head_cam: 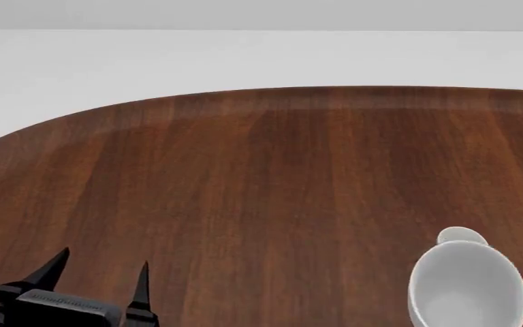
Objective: Put the white mug on the plate.
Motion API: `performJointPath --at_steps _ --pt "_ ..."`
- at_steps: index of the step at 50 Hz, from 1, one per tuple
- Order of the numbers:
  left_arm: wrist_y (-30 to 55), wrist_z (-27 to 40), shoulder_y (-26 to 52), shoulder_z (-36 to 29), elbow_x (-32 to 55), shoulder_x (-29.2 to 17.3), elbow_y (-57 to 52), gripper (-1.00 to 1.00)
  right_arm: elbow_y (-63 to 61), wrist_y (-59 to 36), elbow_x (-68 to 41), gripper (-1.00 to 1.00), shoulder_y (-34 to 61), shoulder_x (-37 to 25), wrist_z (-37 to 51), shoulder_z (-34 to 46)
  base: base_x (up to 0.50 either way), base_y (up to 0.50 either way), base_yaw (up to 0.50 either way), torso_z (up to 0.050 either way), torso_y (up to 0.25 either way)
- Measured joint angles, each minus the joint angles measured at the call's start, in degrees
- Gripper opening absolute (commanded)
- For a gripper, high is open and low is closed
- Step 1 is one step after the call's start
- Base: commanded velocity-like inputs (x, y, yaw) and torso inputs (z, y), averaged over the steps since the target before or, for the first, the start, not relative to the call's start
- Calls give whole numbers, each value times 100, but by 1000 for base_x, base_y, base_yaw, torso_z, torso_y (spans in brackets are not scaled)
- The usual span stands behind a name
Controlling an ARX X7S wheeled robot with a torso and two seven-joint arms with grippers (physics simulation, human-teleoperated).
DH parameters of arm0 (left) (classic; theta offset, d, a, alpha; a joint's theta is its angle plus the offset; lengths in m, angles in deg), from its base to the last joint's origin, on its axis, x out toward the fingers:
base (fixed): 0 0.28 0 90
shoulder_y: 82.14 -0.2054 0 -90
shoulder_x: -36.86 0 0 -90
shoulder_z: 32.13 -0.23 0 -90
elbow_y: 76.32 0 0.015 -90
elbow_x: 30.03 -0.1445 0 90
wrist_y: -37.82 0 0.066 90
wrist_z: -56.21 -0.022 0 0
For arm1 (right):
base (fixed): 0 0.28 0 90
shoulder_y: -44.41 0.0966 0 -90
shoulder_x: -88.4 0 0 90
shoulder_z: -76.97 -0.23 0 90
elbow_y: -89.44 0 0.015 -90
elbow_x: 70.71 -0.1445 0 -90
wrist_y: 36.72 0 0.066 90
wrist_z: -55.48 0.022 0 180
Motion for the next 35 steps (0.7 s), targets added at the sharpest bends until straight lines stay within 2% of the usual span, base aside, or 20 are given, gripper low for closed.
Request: performJointPath --at_steps 16,35 --pt "-118 -76 120 -57 37 40 200 100 -702 -51 71 -100 -690 -85 554 -418 0 0 0 0 0" --pt "-184 -117 255 -142 38 83 361 100 -902 457 217 -100 -1489 58 978 -830 0 0 0 0 1"
